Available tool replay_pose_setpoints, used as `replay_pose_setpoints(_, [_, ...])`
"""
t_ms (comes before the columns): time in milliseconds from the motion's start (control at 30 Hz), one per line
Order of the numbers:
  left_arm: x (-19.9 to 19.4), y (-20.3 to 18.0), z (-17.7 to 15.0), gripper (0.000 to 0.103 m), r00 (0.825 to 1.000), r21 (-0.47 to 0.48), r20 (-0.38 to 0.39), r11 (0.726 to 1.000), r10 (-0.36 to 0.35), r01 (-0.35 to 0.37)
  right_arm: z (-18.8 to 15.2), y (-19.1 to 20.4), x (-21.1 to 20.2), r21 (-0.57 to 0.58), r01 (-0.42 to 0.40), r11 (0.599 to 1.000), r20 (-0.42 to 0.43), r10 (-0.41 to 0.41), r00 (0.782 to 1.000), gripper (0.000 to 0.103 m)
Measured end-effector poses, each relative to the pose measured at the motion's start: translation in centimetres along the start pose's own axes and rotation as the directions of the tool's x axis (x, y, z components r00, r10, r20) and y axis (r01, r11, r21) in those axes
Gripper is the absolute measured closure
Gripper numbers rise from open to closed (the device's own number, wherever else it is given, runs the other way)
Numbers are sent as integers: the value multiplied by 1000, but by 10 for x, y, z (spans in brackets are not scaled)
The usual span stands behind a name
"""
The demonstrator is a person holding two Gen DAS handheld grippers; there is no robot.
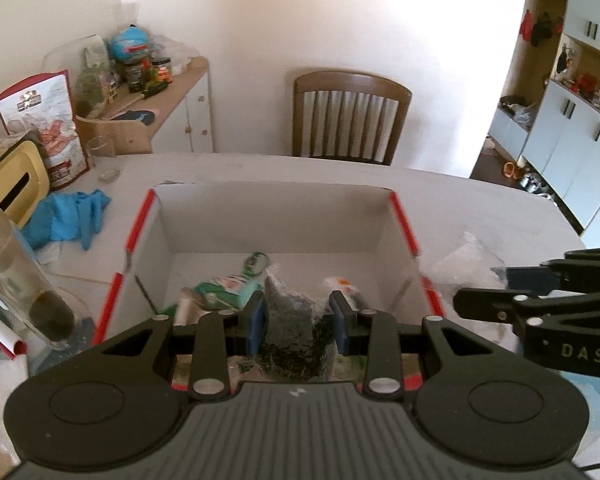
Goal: Organize objects
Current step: 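Carry the dark pouch and clear bag over the box with both grippers, then open both grippers to drop the pouch and clear bag into the box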
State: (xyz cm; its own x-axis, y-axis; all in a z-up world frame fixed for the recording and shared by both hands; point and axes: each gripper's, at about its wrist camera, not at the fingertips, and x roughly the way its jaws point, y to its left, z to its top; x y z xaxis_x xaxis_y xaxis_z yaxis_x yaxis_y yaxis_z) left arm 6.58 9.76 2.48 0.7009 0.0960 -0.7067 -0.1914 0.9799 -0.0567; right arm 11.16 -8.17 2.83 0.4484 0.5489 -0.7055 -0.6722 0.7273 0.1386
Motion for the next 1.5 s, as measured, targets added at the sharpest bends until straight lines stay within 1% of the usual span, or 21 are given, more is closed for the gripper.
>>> replay_pose_setpoints(133, [13, 20, 9, 69, 1000, 3, 5, 1000, 28, -28, 7, 9, 12, 3, 11, 1000, -4, -11, 1000, 71])
replay_pose_setpoints(300, [34, 44, 19, 69, 999, -19, -6, 999, 38, -38, 13, 18, 32, 6, 35, 999, -18, -35, 999, 71])
replay_pose_setpoints(500, [60, 57, 24, 69, 999, -16, -31, 999, 45, -45, 15, 36, 57, -23, 50, 998, -48, -51, 998, 71])
replay_pose_setpoints(767, [94, 60, 20, 69, 996, 16, -80, 999, 40, -39, 10, 57, 87, -74, 55, 996, -98, -62, 993, 71])
replay_pose_setpoints(1000, [109, 58, 12, 69, 993, 31, -114, 999, 29, -26, 5, 64, 99, -98, 55, 994, -115, -66, 991, 70])
replay_pose_setpoints(1100, [113, 57, 8, 68, 992, 31, -127, 999, 26, -22, 3, 64, 104, -100, 60, 993, -127, -72, 989, 70])
replay_pose_setpoints(1233, [114, 56, 5, 68, 992, 38, -124, 999, 18, -13, 1, 64, 108, -106, 65, 992, -143, -80, 986, 69])
replay_pose_setpoints(1500, [115, 52, 5, 67, 991, 46, -131, 999, -1, 7, 0, 64, 112, -115, 69, 991, -151, -86, 985, 67])
